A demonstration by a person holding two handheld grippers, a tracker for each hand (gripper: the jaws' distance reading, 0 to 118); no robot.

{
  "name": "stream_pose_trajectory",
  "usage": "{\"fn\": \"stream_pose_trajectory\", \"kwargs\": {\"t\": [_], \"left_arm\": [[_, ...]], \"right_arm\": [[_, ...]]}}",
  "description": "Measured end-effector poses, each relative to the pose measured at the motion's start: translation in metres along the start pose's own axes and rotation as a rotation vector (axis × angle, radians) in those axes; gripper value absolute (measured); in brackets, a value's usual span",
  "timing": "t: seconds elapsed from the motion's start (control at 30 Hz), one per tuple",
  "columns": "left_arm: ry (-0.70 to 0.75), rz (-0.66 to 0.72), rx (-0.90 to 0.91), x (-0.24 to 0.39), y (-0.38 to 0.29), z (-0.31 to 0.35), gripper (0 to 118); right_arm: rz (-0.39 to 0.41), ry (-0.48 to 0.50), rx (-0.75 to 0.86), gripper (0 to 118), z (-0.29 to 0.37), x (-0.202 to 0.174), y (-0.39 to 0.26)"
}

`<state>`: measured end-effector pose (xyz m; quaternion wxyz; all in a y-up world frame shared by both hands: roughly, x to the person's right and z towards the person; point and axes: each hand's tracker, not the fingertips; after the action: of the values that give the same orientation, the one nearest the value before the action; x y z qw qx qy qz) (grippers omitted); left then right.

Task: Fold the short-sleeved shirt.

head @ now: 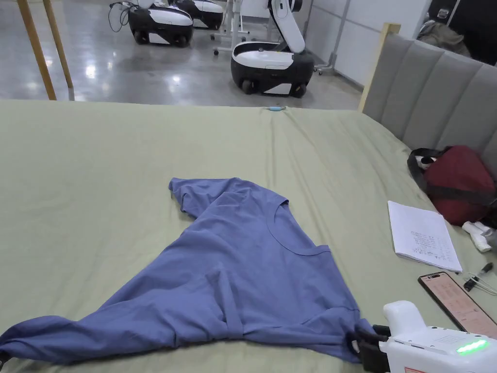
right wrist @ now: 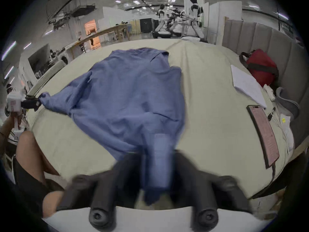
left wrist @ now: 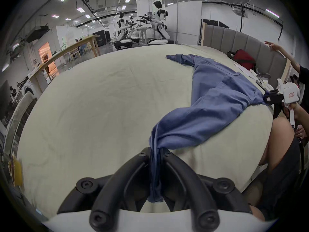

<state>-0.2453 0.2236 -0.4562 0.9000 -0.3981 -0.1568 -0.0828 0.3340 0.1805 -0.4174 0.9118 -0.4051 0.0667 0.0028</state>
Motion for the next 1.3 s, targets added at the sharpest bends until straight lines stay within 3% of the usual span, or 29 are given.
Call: {"fn": "stream_pose_trajectory", "kwargs": {"t": [0.3, 0.4, 0.83, 1.1, 1.3], "left_arm": [[0.076, 0.051, 0.192, -0.009, 0.048, 0.037, 8], [0.09, 0.055, 0.276, -0.018, 0.076, 0.058, 8], [0.177, 0.022, 0.666, -0.047, 0.256, 0.197, 8], [0.256, -0.009, 0.786, -0.058, 0.372, 0.29, 8], [0.34, -0.001, 0.843, -0.055, 0.443, 0.345, 8]], "right_arm": [[0.021, 0.011, 0.301, 10, 0.074, -0.015, 0.093], [0.073, -0.014, 0.382, 10, 0.099, -0.017, 0.138], [0.241, -0.211, 0.696, 10, 0.227, -0.062, 0.361], [0.217, -0.32, 0.816, 10, 0.325, -0.084, 0.485], [0.151, -0.379, 0.893, 10, 0.382, -0.1, 0.543]]}}
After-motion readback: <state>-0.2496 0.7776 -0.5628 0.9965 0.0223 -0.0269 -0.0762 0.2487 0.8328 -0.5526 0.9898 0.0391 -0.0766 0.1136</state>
